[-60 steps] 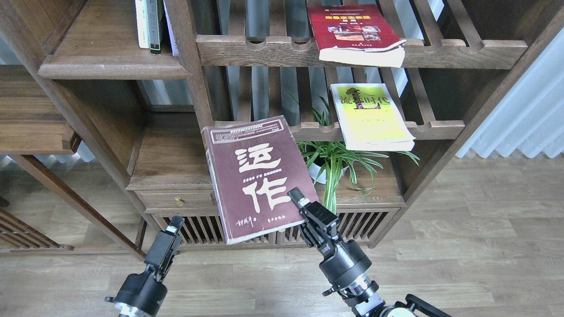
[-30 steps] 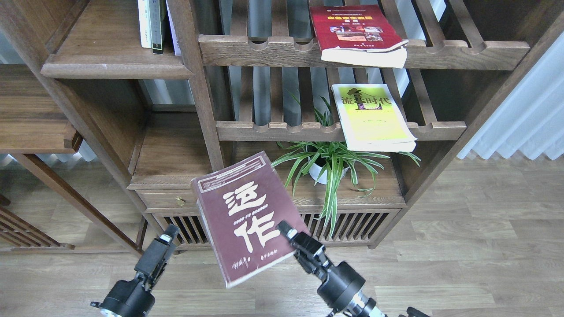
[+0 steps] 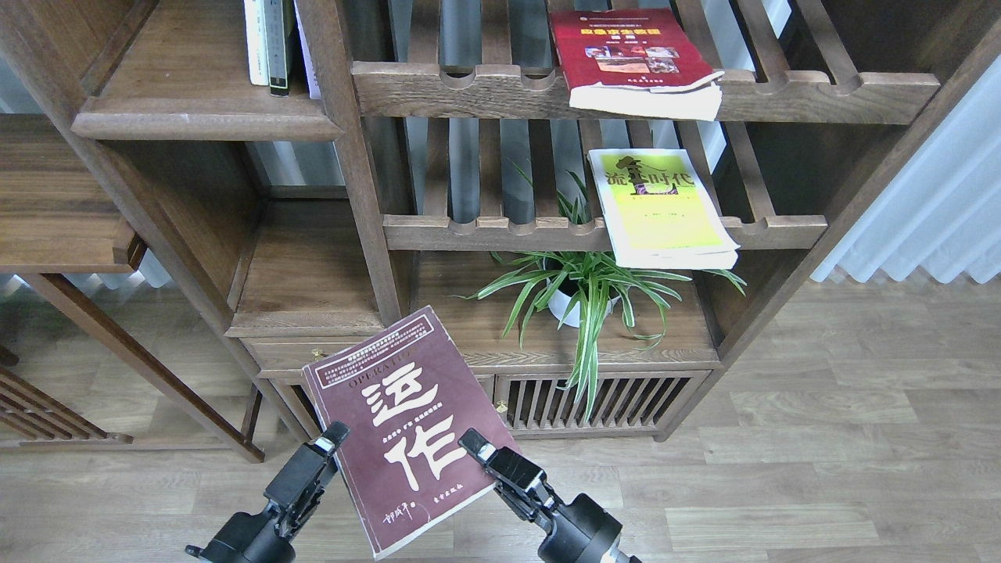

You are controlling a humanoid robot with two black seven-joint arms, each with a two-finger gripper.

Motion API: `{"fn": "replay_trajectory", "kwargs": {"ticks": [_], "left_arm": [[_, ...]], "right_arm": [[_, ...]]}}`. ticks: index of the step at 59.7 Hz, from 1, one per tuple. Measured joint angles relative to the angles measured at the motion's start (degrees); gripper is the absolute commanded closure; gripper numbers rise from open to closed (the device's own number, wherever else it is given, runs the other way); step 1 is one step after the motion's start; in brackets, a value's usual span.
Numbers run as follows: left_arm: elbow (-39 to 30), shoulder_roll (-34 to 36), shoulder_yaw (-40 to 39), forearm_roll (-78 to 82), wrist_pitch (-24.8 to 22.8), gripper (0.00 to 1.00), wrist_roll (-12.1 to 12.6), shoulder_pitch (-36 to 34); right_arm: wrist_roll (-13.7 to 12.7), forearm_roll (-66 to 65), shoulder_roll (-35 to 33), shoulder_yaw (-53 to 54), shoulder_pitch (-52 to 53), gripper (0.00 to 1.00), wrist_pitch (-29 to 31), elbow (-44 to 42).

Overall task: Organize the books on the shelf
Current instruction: 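Lower the maroon book and grip it between both grippers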

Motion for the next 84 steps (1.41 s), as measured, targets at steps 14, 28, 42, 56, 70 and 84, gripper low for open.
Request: {"fn": "replay_trajectory", "kwargs": {"ticks": [14, 28, 42, 56, 70, 84], "left_arm": [[-0.1, -0.1, 2.3, -0.1, 0.0, 0.09, 0.1, 0.0], [-0.1, -0.4, 2.8, -1.0, 0.0, 0.41, 0.0, -0.5], [0.3, 0.0, 2.8, -1.3, 0.0, 0.63, -0.4, -0.8], [0.9, 0.3, 2.9, -1.4, 0.0, 0.84, -0.9, -0.2], [0.8, 1.6, 2.9, -1.4, -0.1, 0.93, -0.8, 1.4], [0.7, 1.8, 2.7, -1.4, 0.0, 0.93, -0.7, 1.7]], "right_arm": [[-2.3, -0.2, 1.7, -0.8, -1.0, 0.94, 0.0, -1.6], [-3.0, -0.3, 2.0, -0.8, -2.0, 0.94, 0.0, -1.8], [-3.2, -0.3, 2.4, -0.8, -1.9, 0.93, 0.0, -1.8], [-3.3, -0.6, 2.5, -0.1, -1.7, 0.9, 0.0, -1.8], [-3.3, -0.7, 2.5, 0.2, -1.3, 0.9, 0.0, -2.6], [-3.1, -0.6, 3.1, 0.4, -1.0, 0.61, 0.0, -3.5]]}}
